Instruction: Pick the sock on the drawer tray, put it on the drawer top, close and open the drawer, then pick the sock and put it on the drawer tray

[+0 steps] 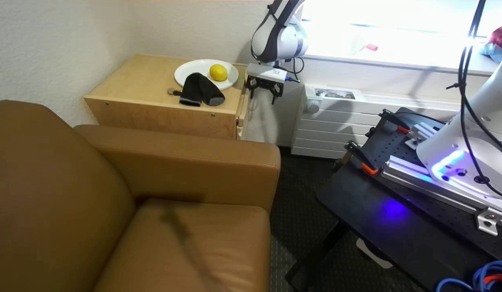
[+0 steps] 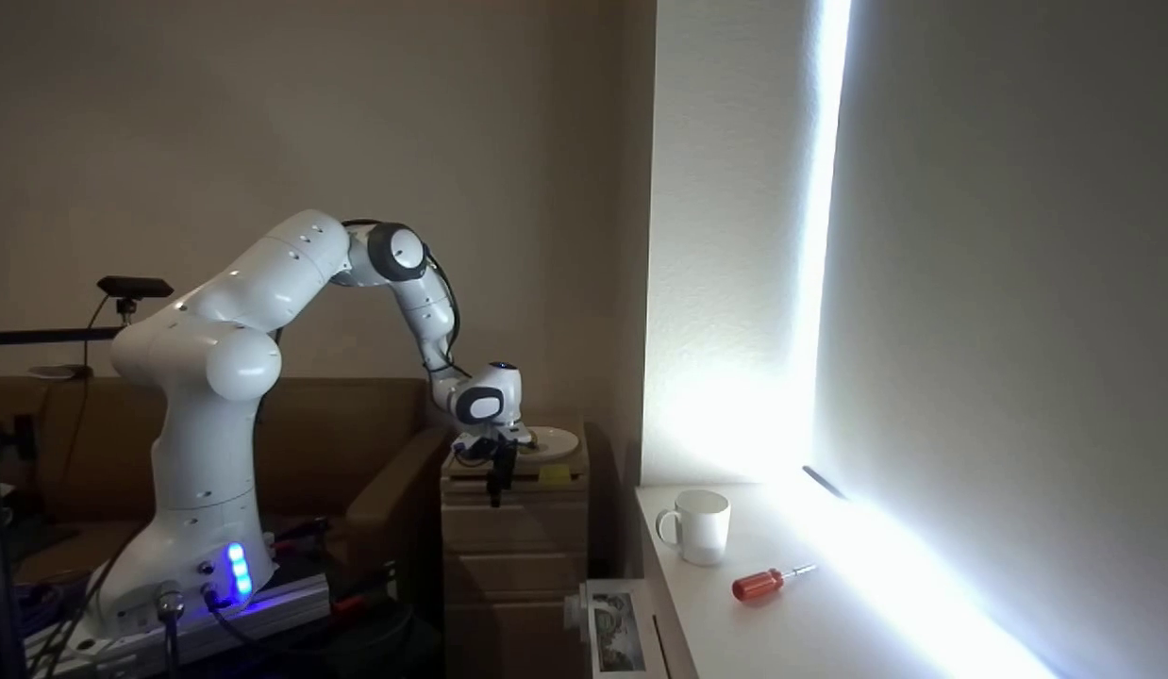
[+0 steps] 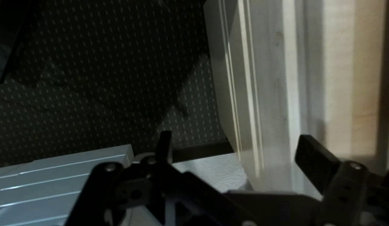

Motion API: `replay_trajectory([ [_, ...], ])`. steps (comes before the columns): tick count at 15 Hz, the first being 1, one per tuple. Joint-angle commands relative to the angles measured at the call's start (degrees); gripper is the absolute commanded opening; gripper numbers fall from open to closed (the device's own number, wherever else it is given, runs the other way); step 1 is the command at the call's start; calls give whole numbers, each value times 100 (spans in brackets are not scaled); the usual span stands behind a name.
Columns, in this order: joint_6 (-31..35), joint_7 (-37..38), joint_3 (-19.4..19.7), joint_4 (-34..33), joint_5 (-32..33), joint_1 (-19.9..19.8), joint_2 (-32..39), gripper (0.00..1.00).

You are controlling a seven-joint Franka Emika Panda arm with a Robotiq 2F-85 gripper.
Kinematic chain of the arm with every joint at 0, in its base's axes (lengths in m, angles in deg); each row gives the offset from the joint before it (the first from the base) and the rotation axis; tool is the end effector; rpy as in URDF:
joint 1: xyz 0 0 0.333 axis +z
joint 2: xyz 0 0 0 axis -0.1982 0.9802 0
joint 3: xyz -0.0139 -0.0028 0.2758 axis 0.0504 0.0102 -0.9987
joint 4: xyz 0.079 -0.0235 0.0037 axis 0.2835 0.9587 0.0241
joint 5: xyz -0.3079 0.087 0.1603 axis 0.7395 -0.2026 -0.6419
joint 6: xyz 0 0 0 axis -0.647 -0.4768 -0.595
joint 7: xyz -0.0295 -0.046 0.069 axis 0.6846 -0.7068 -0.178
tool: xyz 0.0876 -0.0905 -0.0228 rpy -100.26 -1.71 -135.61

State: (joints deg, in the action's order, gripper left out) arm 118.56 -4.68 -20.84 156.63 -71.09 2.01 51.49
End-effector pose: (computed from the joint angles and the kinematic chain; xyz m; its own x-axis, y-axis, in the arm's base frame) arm 0.5587 0.0446 0.0402 0.5307 -0.8473 -0.0216 -0.8467 -0.5287 -0.0597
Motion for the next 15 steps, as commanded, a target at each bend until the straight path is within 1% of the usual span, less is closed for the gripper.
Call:
replay_trajectory([
  [1, -181, 191, 145, -70, 178, -299, 264, 100],
  [4, -53, 100, 96, 39, 86, -562, 235, 100],
  [5, -29, 113, 119, -11, 162, -486, 311, 100],
  [7, 161, -234, -187, 198, 93, -676, 72, 100],
  [11, 610, -760, -742, 517, -13, -782, -175, 100],
  [15, 859, -963, -936, 685, -22, -702, -275, 100],
])
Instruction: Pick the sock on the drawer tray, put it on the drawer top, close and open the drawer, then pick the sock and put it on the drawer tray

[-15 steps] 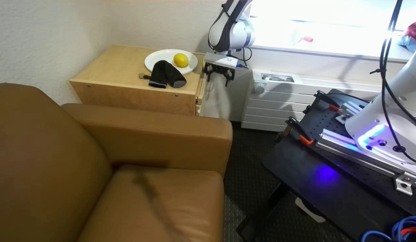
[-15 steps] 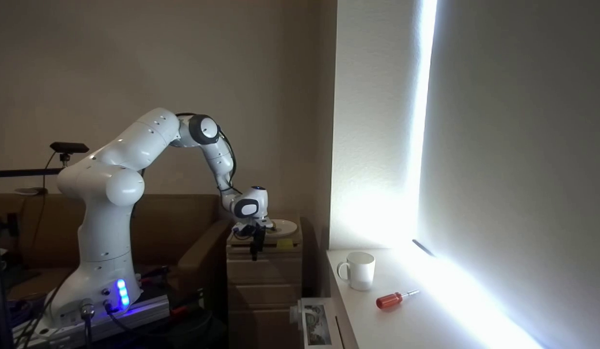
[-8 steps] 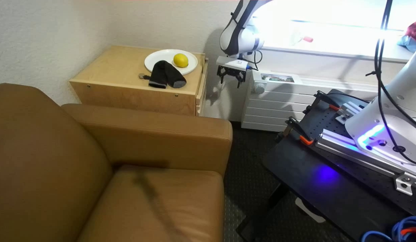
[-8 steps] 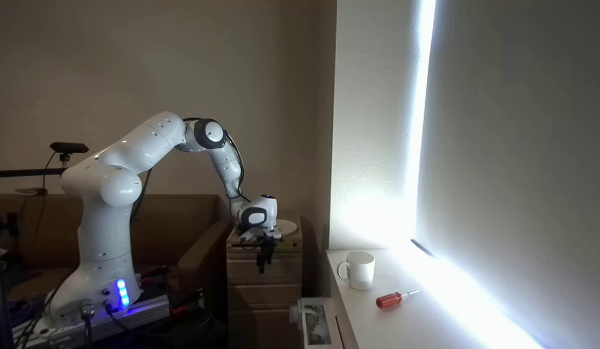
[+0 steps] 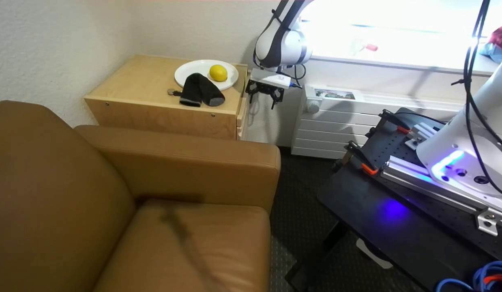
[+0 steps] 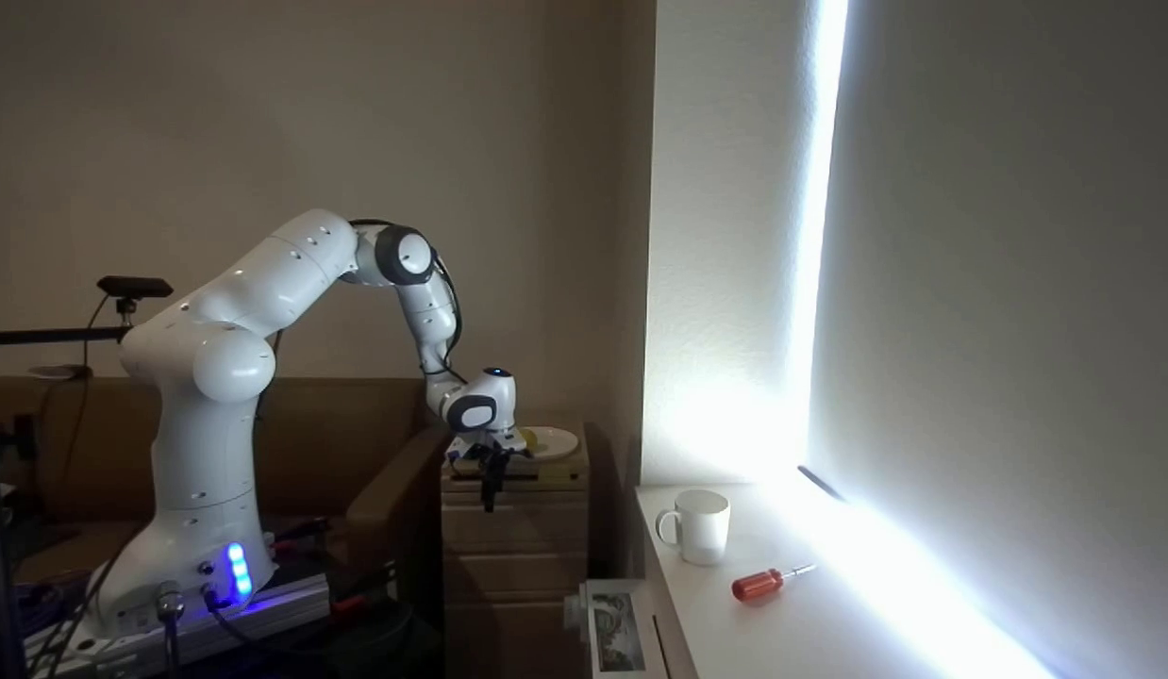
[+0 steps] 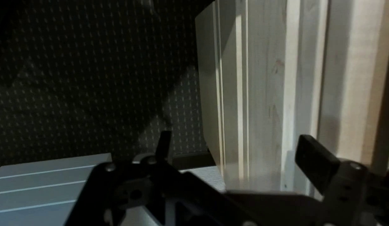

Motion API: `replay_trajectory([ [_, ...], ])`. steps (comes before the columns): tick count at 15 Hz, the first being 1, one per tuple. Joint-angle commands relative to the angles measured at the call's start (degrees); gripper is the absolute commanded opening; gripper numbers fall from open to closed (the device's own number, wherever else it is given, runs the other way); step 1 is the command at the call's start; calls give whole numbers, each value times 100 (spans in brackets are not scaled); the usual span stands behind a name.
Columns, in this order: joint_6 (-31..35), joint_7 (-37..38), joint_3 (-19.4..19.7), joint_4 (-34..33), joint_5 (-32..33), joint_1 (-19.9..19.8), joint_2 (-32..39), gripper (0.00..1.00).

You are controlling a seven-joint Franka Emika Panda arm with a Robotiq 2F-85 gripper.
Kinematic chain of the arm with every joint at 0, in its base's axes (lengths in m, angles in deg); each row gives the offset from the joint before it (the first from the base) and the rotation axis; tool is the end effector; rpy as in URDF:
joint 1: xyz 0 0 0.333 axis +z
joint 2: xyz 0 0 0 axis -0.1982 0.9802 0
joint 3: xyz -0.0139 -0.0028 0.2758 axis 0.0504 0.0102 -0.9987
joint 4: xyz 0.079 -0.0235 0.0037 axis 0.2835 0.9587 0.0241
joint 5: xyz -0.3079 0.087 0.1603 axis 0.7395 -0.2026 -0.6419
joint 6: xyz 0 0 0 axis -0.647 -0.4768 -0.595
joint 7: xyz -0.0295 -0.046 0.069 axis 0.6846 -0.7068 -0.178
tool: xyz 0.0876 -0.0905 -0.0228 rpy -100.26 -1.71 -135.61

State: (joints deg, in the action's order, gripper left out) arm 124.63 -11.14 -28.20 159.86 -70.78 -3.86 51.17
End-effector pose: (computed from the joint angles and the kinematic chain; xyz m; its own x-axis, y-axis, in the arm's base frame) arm 0.5454 0.0560 0.0317 0.6045 -0.7955 -0.0428 -0.7930 -0.5957 -0.1280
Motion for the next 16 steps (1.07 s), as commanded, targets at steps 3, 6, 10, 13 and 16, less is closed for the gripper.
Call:
replay_trajectory([
  [3, 398, -402, -248, 518, -60, -71, -357, 100],
  [6, 632, -569, -340, 718, -79, -63, -547, 100],
  [10, 936, -507, -320, 496, -90, 110, -342, 100],
  [13, 781, -347, -120, 201, -31, 369, -31, 100],
  [16, 632, -145, 102, -156, -15, 638, 335, 100],
])
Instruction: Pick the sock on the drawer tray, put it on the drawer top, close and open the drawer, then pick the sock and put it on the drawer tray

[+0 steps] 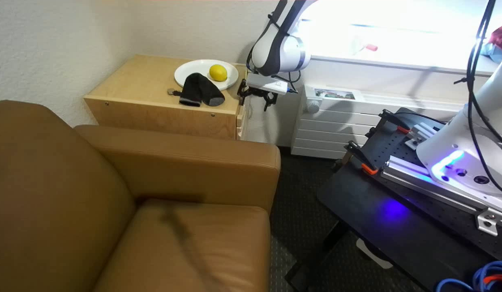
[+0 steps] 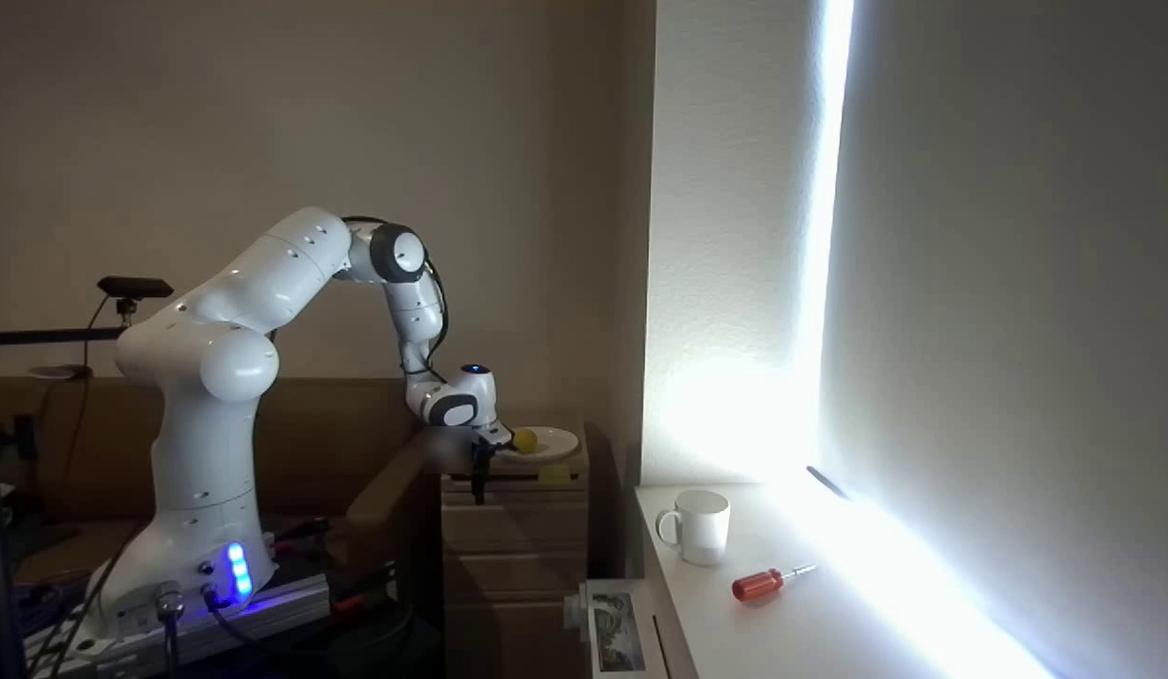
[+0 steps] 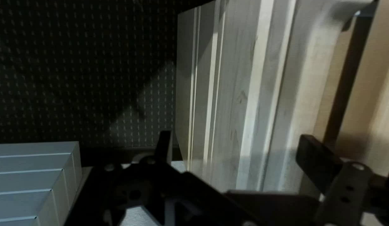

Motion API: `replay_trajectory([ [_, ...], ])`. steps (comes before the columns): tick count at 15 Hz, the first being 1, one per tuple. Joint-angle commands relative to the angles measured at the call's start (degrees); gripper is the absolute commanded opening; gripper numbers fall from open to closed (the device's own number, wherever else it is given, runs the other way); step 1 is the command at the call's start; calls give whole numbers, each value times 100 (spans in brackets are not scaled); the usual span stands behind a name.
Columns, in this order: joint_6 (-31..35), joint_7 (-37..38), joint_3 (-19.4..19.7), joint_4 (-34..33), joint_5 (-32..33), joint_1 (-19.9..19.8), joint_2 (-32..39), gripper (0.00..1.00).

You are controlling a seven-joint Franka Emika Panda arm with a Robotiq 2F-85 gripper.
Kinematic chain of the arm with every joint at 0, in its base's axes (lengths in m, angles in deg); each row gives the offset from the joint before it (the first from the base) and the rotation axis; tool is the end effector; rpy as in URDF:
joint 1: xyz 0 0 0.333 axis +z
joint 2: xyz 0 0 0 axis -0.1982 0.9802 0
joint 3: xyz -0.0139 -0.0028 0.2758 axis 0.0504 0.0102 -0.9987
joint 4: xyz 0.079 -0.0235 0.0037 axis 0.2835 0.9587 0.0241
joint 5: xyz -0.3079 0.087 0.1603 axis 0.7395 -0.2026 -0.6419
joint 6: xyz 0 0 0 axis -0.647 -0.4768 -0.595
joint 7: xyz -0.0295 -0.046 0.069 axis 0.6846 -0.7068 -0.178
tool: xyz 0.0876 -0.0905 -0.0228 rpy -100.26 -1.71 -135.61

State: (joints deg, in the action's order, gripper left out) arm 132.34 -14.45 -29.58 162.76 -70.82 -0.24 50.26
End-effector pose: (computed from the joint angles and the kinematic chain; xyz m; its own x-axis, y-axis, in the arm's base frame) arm 0.5374 0.0967 0.0390 0.6950 -0.7180 0.0377 -0.7004 -0.6880 -0.1901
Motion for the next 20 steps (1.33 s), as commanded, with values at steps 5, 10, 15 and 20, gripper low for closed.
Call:
replay_trajectory([
  [5, -529, 397, 426, -691, 82, 462, 520, 100],
  [10, -744, 354, 379, -616, 61, 318, 355, 100],
  [15, -772, 275, 169, -614, -61, 99, 271, 100],
  [20, -705, 246, 170, -175, -31, 95, -151, 100],
])
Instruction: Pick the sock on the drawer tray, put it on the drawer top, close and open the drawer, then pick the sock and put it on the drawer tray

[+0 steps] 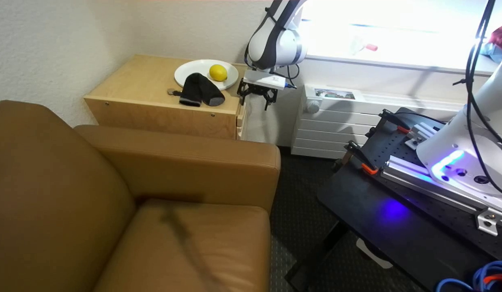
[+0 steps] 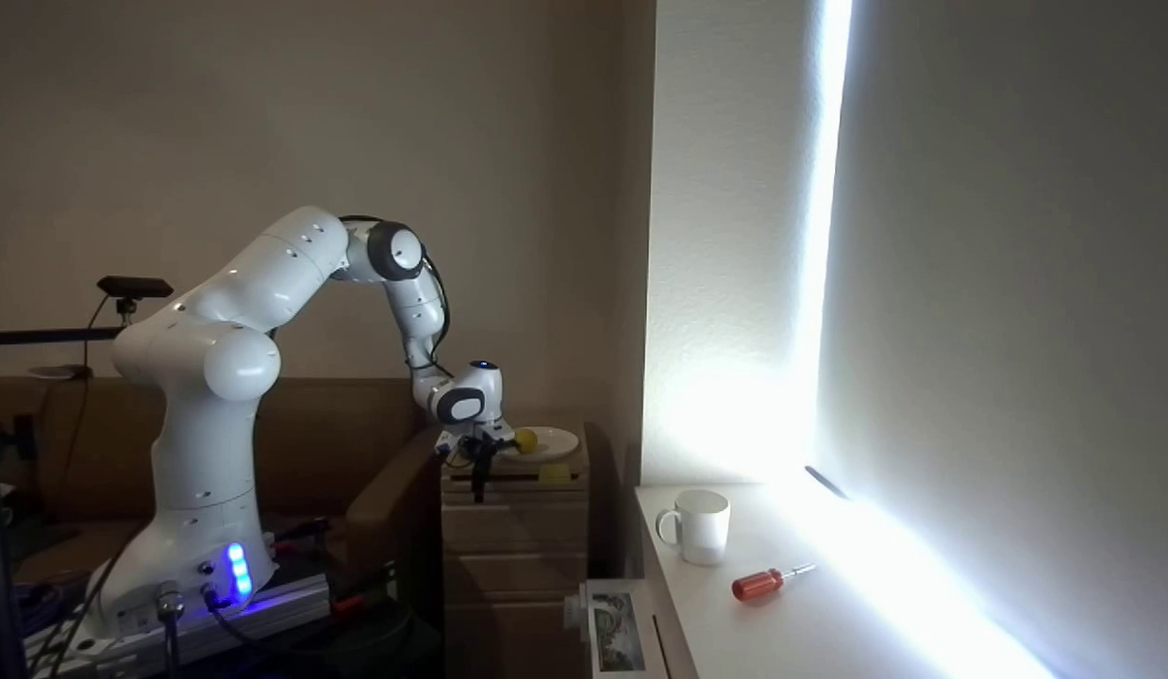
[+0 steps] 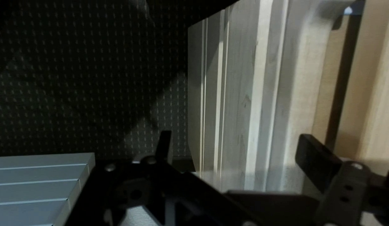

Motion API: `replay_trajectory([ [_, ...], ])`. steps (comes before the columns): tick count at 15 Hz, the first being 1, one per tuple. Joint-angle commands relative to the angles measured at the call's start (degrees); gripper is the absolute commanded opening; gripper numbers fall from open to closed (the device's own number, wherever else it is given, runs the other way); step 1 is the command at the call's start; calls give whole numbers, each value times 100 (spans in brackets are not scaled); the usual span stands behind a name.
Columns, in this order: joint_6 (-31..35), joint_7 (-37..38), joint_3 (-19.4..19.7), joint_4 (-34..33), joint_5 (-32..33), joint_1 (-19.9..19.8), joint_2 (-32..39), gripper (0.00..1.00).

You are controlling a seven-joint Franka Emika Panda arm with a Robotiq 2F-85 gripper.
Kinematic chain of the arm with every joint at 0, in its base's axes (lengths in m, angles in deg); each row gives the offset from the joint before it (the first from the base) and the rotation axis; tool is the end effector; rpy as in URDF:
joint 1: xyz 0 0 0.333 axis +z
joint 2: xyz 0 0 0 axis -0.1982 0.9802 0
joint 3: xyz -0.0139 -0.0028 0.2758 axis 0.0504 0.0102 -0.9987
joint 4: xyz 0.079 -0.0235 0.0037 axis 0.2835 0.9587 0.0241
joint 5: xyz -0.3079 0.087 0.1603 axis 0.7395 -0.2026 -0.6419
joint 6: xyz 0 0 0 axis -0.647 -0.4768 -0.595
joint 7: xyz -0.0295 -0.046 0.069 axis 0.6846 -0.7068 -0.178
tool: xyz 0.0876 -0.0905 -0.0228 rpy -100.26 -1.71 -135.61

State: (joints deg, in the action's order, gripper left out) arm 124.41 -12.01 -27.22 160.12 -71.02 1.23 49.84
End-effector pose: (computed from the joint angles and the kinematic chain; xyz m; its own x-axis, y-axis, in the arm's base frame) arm 0.5445 0.0952 0.0431 0.6733 -0.7390 -0.0248 -0.7345 -0.6647 -0.1368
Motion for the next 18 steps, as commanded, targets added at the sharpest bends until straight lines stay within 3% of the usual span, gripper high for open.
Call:
replay_trajectory([
  [1, 127, -37, -131, 130, -49, -104, -167, 100],
  [11, 132, 42, -21, -6, 28, -15, -52, 100],
  [18, -89, 380, 324, -493, 243, 322, 399, 100],
])
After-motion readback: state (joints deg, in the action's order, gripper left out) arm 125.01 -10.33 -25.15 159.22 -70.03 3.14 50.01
